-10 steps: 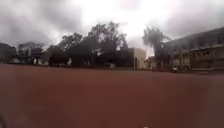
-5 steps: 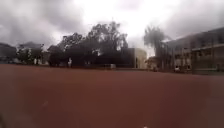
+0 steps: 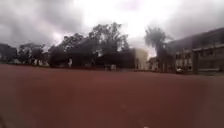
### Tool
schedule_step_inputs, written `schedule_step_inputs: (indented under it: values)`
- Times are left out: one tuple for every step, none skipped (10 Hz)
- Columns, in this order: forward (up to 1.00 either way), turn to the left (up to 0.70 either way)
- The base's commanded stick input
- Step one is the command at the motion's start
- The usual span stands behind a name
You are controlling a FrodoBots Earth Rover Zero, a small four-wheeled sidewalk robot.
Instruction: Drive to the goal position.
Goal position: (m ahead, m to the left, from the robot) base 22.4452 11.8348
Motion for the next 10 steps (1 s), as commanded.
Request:
schedule_step_inputs:
  values:
    - [0.7,0.0]
    - [0.7,0.0]
    - [0.7,0.0]
    - [0.7,0.0]
    - [0.7,0.0]
    - [0.7,0.0]
    - [0.7,0.0]
    - [0.7,0.0]
    - [0.7,0.0]
    - [0.7,0.0]
